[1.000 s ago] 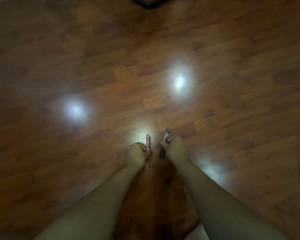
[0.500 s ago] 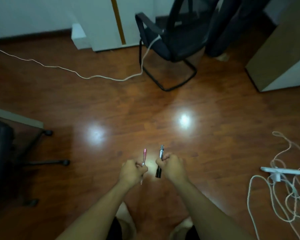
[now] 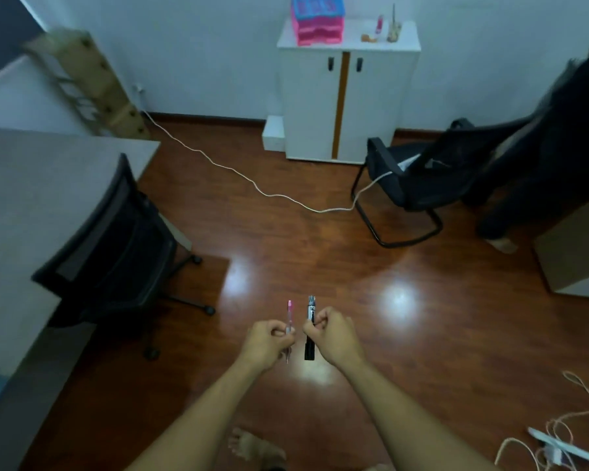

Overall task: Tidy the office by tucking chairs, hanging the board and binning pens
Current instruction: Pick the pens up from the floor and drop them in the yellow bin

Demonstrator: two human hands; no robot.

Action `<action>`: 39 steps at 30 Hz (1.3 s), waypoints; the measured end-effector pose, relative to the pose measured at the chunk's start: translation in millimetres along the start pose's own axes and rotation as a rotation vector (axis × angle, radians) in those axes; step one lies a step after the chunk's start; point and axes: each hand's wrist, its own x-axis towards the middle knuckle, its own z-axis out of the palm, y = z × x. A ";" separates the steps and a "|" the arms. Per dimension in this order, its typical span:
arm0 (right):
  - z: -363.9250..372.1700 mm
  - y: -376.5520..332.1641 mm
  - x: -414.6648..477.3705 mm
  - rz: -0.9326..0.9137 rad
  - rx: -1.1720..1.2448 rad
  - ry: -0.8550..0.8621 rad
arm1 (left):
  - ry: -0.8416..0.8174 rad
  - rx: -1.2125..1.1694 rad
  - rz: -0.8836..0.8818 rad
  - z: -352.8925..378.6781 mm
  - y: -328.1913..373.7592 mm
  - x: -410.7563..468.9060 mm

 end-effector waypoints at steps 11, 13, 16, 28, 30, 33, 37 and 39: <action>139.5 -154.6 -9.4 -0.272 -0.175 -0.143 | 0.243 -0.238 -0.063 -192.9 -97.1 -38.4; 173.3 -183.8 -14.1 -0.324 -0.237 -0.186 | 0.298 -0.293 -0.094 -225.3 -118.0 -51.9; 217.8 -221.6 -27.5 -0.414 -0.263 -0.275 | 0.377 -0.338 -0.132 -262.9 -148.6 -74.8; 381.2 -303.2 -91.8 -0.650 -0.484 -0.611 | 0.687 -0.613 -0.318 -337.5 -288.7 -172.2; 406.3 -309.6 -98.8 -0.681 -0.530 -0.657 | 0.726 -0.662 -0.352 -342.9 -307.1 -183.9; 442.9 -323.0 -108.8 -0.713 -0.582 -0.726 | 0.778 -0.717 -0.383 -354.0 -331.1 -197.7; 503.2 -348.2 -118.2 -0.747 -0.588 -0.805 | 0.867 -0.771 -0.432 -383.4 -366.0 -209.3; 535.8 -360.0 -118.2 -0.765 -0.591 -0.833 | 0.895 -0.796 -0.453 -402.8 -383.4 -211.5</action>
